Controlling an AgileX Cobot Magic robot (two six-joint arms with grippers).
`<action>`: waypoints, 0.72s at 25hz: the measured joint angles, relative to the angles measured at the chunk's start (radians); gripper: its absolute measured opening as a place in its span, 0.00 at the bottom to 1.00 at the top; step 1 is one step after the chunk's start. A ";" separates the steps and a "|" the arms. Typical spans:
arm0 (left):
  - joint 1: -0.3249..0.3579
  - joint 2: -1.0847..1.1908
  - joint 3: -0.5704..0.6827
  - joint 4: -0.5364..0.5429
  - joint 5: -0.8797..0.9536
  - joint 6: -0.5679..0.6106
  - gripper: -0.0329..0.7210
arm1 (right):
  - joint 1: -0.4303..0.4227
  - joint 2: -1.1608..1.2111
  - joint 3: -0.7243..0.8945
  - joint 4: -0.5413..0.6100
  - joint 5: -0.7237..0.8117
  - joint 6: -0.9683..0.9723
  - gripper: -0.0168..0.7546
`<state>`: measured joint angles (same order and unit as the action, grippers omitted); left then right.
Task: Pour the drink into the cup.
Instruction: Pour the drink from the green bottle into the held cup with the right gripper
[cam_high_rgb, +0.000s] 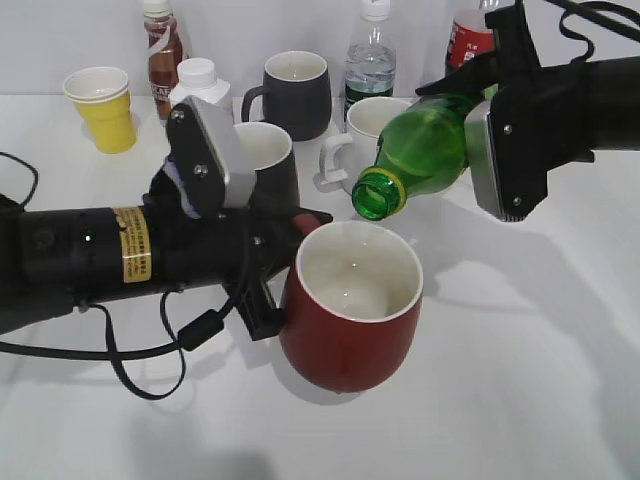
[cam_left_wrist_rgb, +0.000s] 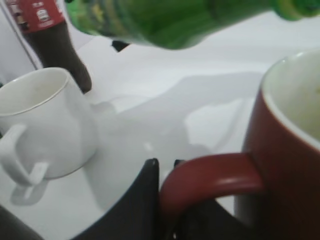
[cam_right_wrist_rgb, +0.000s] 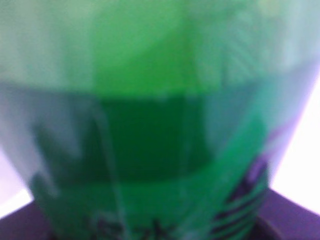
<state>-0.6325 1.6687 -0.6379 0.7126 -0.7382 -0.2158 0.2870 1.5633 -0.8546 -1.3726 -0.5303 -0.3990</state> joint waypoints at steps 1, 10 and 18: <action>-0.002 0.002 -0.002 -0.002 0.003 0.000 0.12 | 0.000 0.000 0.000 0.000 0.000 -0.001 0.55; -0.002 0.003 -0.004 -0.008 0.011 0.000 0.12 | 0.000 0.000 0.000 0.000 0.000 -0.052 0.55; -0.002 0.003 -0.004 -0.008 0.012 0.000 0.12 | 0.000 0.000 0.000 0.001 0.000 -0.106 0.55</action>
<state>-0.6348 1.6715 -0.6416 0.7050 -0.7260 -0.2158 0.2870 1.5633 -0.8546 -1.3716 -0.5303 -0.5053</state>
